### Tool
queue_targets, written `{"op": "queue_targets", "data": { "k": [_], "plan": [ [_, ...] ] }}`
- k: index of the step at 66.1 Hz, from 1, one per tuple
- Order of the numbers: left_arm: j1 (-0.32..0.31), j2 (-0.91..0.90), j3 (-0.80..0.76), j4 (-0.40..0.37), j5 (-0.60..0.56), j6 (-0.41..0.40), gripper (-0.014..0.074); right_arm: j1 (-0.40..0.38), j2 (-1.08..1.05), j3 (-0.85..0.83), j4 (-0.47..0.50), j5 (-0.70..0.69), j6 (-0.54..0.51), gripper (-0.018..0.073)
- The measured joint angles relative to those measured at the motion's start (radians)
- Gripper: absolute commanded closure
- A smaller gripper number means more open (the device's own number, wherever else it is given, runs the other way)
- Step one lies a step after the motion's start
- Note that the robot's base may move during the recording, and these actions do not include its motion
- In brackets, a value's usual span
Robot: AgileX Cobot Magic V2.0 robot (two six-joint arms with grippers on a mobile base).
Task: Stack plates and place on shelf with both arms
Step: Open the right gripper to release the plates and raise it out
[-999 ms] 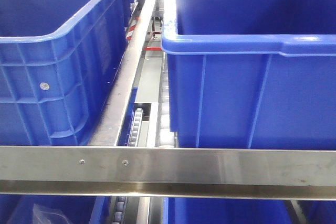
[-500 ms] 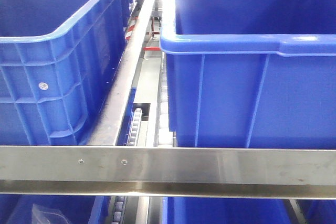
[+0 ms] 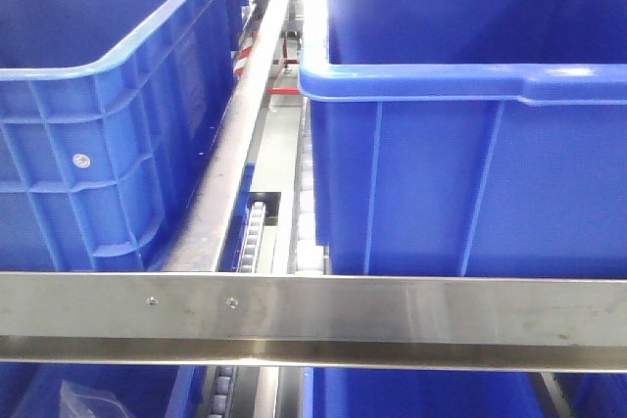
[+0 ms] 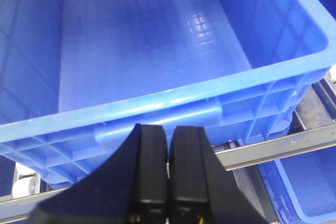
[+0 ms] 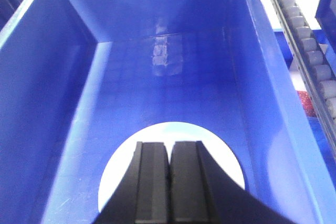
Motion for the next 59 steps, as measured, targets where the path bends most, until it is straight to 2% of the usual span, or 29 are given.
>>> {"op": "queue_targets", "data": {
  "k": [15, 26, 59],
  "plan": [
    [0.000, 0.000, 0.000, 0.000, 0.000, 0.000, 0.0513, 0.000, -0.011, 0.004, 0.000, 0.023, 0.000, 0.0510],
    [0.000, 0.000, 0.000, 0.000, 0.000, 0.000, 0.0513, 0.000, -0.150, 0.074, 0.000, 0.045, 0.000, 0.0510],
    [0.000, 0.000, 0.000, 0.000, 0.000, 0.000, 0.0513, 0.000, -0.745, 0.578, 0.000, -0.010, 0.000, 0.0510]
  ]
}}
